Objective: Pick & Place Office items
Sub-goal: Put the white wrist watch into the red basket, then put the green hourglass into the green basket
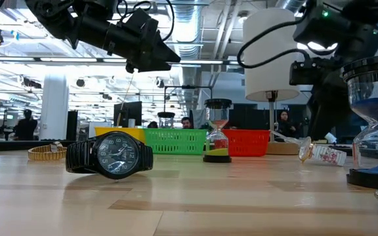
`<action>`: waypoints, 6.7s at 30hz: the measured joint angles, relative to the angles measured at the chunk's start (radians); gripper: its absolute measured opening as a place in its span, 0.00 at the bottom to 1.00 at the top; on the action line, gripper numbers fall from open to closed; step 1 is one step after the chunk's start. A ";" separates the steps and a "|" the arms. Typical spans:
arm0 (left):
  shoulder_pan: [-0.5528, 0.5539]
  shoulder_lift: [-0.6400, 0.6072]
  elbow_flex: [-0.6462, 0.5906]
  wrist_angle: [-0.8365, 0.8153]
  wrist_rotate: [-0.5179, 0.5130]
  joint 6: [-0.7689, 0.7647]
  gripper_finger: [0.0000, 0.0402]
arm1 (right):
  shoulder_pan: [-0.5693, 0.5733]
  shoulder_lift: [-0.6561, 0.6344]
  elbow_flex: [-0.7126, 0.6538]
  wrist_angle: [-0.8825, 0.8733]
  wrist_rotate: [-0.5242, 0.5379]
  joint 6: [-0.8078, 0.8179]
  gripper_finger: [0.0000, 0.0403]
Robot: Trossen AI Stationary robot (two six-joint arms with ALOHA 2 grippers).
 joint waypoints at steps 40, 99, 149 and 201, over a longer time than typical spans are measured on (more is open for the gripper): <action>0.000 0.000 -0.001 -0.001 0.068 0.005 0.67 | -0.002 0.200 0.004 0.064 -0.034 -0.003 0.48; 0.000 0.000 -0.001 0.000 0.068 0.007 0.67 | -0.328 0.425 0.357 0.339 0.338 -0.445 0.04; 0.000 0.000 -0.001 0.001 0.066 0.007 0.67 | -0.256 0.581 0.549 0.120 0.340 -0.475 0.53; 0.000 0.000 -0.001 -0.001 0.067 0.006 0.67 | 0.089 -0.100 0.064 0.496 -0.277 -0.566 0.41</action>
